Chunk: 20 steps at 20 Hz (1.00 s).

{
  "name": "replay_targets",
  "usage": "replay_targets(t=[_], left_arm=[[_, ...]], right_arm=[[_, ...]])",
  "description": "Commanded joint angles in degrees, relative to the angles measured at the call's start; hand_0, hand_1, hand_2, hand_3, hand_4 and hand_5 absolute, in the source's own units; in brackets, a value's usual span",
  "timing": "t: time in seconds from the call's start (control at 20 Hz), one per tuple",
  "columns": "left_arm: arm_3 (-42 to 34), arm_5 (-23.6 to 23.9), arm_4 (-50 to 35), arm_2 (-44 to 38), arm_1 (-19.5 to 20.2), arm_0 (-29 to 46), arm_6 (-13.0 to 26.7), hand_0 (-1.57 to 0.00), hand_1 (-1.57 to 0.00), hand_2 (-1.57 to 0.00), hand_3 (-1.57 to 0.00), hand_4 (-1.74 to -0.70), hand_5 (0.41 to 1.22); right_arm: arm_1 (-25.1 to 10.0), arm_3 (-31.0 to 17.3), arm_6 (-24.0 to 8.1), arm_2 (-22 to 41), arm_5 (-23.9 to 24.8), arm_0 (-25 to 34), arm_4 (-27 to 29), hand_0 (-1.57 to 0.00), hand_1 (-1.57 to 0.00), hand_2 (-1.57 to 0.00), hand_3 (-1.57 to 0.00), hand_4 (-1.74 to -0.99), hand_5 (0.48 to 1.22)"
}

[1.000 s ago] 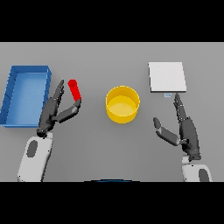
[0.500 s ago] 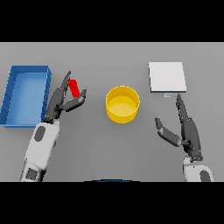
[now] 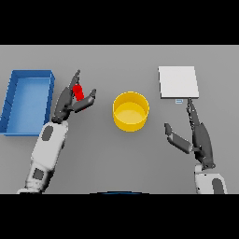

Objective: Pick up the red beaker and tilt it to pour out 1 green nut into yellow bowl. Pick up the yellow bowl and place it on the metallic measuring scale.

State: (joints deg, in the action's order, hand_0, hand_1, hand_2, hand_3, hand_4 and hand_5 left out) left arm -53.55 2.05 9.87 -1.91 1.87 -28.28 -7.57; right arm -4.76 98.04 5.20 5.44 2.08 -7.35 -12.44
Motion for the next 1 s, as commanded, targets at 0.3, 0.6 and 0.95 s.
replay_targets(t=[0.3, 0.6, 0.95], left_arm=[[5.84, 3.23, -1.6, -3.34, -1.73, -3.86, -2.08, -0.66, -0.7, -0.73, -0.72, -1.5, 0.941], [7.09, 2.63, 0.39, -1.86, -1.48, -4.63, -3.94, -1.33, -1.34, -1.35, -1.27, -1.52, 1.148], [1.54, 4.56, -3.23, -2.72, -2.08, -3.7, -3.12, -1.52, -1.52, -1.52, -1.51, -1.68, 1.122]], right_arm=[[-0.12, 1.06, 0.9, 0.26, 0.27, -1.34, -0.58, 0.0, 0.0, 0.0, 0.0, -1.255, 0.644], [0.3, 1.06, 0.99, 0.15, 0.15, -1.54, 0.09, 0.0, 0.0, 0.0, 0.0, -1.259, 0.646], [0.32, 1.86, 0.66, 0.16, 0.72, -1.87, -0.42, 0.0, 0.0, 0.0, 0.0, -1.258, 0.646]])
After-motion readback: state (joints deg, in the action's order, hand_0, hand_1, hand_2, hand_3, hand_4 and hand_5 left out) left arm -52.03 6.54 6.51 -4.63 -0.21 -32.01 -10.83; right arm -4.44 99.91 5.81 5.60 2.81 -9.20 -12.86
